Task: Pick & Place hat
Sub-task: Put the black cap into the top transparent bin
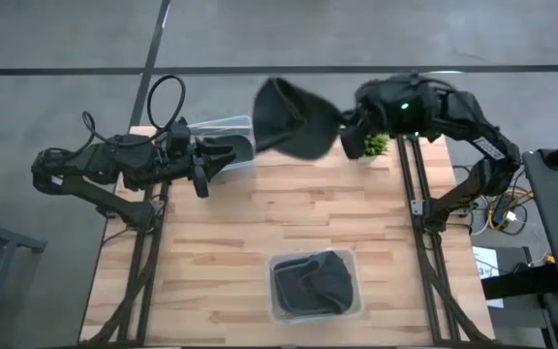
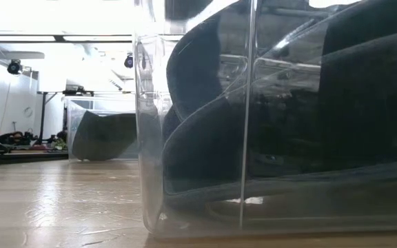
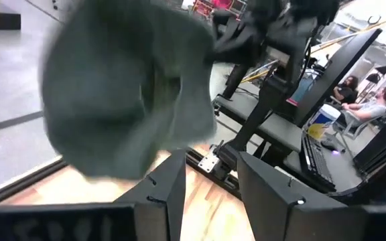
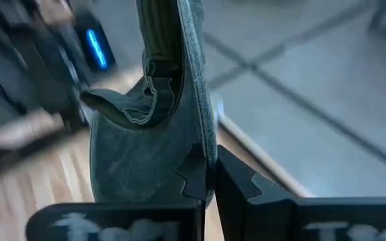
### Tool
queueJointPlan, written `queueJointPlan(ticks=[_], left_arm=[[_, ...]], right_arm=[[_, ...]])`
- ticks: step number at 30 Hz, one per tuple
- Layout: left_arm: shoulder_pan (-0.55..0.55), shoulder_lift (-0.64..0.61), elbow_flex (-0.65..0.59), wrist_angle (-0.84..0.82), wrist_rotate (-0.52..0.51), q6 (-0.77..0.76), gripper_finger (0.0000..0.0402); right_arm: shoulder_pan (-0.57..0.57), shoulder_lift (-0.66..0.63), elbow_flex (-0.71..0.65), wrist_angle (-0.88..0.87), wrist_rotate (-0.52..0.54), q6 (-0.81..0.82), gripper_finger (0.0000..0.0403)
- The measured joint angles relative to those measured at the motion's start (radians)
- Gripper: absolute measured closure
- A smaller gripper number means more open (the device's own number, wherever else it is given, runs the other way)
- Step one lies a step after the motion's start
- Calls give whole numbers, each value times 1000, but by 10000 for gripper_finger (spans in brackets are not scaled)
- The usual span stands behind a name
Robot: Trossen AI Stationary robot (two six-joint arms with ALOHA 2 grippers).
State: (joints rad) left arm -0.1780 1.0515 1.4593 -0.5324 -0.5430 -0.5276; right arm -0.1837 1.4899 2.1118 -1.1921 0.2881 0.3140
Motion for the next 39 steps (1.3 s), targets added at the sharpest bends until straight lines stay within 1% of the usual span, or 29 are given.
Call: queueJointPlan(ticks=[6,12,16,19,23,27,32,35,39], left_arm=[[0,0,0,0,-13,-56,274],[1,4,-2,20,-62,-169,274],[1,27,-7,101,-141,-209,274],[1,52,-7,172,-161,-199,274],[1,90,-7,302,-212,-218,274],[7,124,-7,404,-228,-162,274],[11,159,-7,424,-287,-199,274],[11,172,-7,438,-330,-200,274],[12,179,-7,471,-356,-186,274]], right_arm=[[0,0,26,230,4,-54,394],[2,3,-13,446,4,-133,394],[2,5,-68,624,4,-188,394],[2,4,-114,707,11,-214,394],[2,6,-166,765,27,-236,394],[2,5,-213,826,27,-247,394],[2,5,-220,867,-1,-247,394],[2,3,-222,874,-5,-247,394],[2,5,-235,866,-17,-246,394]])
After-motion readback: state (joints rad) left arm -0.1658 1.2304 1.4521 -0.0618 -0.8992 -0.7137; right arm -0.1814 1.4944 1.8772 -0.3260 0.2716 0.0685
